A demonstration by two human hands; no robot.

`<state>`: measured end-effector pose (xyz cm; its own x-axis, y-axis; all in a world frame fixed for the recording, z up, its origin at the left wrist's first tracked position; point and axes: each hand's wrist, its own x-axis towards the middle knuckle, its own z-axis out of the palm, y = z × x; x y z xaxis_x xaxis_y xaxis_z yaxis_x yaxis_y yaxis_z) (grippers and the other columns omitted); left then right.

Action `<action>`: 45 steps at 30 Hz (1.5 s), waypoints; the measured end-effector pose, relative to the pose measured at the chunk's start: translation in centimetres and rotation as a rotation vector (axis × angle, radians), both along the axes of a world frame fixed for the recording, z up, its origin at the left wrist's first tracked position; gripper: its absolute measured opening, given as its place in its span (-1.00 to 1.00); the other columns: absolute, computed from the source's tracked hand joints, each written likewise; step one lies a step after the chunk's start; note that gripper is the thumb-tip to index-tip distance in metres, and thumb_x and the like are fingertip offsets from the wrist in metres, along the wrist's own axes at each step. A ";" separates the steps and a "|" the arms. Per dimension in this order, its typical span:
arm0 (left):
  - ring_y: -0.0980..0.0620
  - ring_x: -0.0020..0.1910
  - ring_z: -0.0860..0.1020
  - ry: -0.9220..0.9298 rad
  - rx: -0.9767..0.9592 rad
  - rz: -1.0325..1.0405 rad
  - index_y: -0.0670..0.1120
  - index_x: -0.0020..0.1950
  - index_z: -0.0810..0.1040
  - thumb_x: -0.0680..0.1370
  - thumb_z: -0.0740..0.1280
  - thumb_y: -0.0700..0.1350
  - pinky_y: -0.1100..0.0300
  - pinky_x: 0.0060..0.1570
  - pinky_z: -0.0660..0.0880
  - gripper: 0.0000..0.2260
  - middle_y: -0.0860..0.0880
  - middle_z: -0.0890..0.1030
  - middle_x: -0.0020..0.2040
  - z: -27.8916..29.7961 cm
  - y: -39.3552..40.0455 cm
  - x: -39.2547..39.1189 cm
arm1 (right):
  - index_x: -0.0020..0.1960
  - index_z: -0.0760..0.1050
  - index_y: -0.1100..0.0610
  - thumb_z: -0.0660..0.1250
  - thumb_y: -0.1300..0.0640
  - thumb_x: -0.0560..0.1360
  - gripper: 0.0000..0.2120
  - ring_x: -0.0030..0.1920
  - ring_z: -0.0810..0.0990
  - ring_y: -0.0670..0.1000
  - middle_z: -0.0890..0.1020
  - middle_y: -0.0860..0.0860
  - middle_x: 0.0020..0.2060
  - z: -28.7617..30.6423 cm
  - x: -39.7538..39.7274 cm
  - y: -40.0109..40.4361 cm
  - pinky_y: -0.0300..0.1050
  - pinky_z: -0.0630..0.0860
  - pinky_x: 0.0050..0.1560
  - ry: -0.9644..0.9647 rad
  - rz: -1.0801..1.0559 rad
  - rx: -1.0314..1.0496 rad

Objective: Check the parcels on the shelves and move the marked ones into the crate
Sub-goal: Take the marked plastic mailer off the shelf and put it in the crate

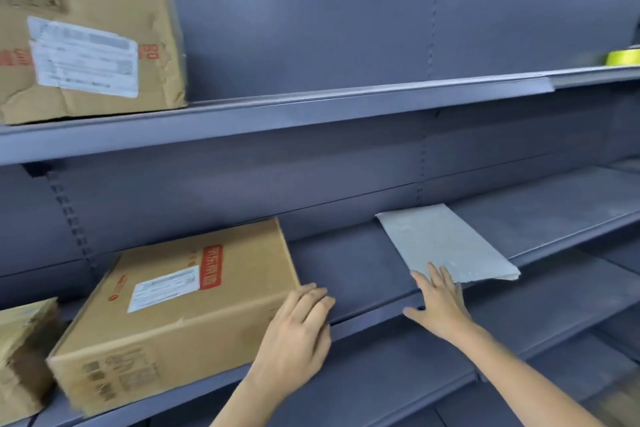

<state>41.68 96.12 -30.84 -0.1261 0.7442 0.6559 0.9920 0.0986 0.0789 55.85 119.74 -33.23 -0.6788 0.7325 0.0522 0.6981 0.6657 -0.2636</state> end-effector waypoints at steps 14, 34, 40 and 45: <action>0.25 -0.02 0.42 -0.211 -0.070 0.022 0.09 0.05 0.42 0.25 0.32 -0.07 0.48 -0.12 0.44 -0.62 0.20 0.56 -0.06 -5.5 9.5 2.5 | 0.49 -0.32 -0.02 0.29 -0.03 0.48 -0.11 0.51 -0.21 0.10 -0.21 0.06 0.51 -2.5 3.1 14.5 0.15 -0.15 0.46 -0.269 0.006 0.057; 0.04 0.14 0.42 -0.324 -0.139 0.071 -0.11 0.14 0.53 0.45 0.23 -0.13 0.34 0.18 0.31 -0.71 -0.03 0.57 0.13 -4.4 6.5 2.9 | 0.28 0.47 0.14 0.20 0.51 0.42 -0.49 0.26 0.49 0.06 0.54 0.06 0.24 -1.8 7.7 4.6 -0.25 0.29 0.27 0.523 0.109 0.051; -0.05 0.49 0.07 -0.599 -0.103 0.169 -0.10 0.45 0.19 0.55 0.27 -0.07 0.26 0.37 0.06 -0.50 -0.10 0.04 0.52 -1.3 8.3 3.5 | 0.22 0.47 0.32 0.18 0.21 0.57 -0.72 -0.08 0.51 0.12 0.56 0.10 -0.13 2.6 9.9 2.0 -0.16 0.38 -0.14 0.870 -0.139 -0.144; -0.08 0.52 -0.03 -0.641 0.070 0.237 -0.16 0.49 0.09 0.50 0.34 -0.01 0.20 0.39 0.01 -0.33 -0.15 -0.03 0.54 1.4 9.1 3.4 | 0.17 0.48 0.24 0.21 0.22 0.55 -0.77 0.00 0.51 0.03 0.58 0.01 -0.06 5.8 11.6 2.2 -0.15 0.40 -0.05 1.106 -0.199 -0.300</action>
<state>45.07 105.18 -29.46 -0.6594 0.6075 0.4429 0.6996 0.2802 0.6574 67.48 121.93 -27.42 -0.2429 0.9044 0.3509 0.0733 0.3778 -0.9230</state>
